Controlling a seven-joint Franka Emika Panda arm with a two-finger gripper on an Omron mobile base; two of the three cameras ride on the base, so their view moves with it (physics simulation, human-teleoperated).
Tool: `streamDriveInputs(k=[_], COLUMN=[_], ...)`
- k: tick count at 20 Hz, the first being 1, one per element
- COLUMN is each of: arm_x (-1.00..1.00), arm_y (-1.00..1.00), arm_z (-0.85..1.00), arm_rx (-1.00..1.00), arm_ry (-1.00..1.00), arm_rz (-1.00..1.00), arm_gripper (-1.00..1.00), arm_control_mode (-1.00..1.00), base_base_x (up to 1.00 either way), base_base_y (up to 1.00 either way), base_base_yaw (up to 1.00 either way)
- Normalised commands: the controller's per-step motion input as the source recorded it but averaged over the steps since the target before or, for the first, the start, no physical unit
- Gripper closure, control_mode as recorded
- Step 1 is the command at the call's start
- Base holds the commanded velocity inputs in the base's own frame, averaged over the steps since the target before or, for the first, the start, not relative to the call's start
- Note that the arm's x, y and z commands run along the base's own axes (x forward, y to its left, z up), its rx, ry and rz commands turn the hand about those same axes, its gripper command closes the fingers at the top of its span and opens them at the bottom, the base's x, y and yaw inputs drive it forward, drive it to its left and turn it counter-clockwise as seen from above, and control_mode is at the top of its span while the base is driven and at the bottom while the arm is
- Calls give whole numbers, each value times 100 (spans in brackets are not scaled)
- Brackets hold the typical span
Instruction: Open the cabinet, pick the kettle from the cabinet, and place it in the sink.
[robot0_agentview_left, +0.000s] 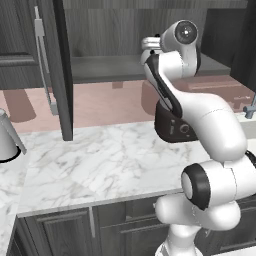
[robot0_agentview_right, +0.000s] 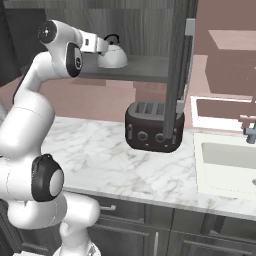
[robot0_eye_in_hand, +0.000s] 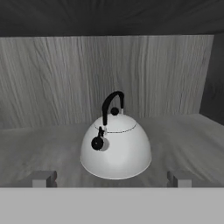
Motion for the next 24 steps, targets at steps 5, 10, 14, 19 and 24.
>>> streamDriveInputs(k=[5,10,14,19,24], arm_x=[24,22,19,18,19], arm_y=[2,1,1,1,1], arm_z=[-2,-3,-8,-10,-4], arm_rx=[0,0,0,1,0], arm_ry=[0,0,1,1,0], arm_rz=[0,0,0,0,0], arm_gripper=[-100,-100,-100,-100,-100], arm_control_mode=[-100,-100,-100,-100,-100], base_base_x=[0,0,0,0,0], base_base_y=[0,0,0,0,0], base_base_yaw=[0,0,0,0,0])
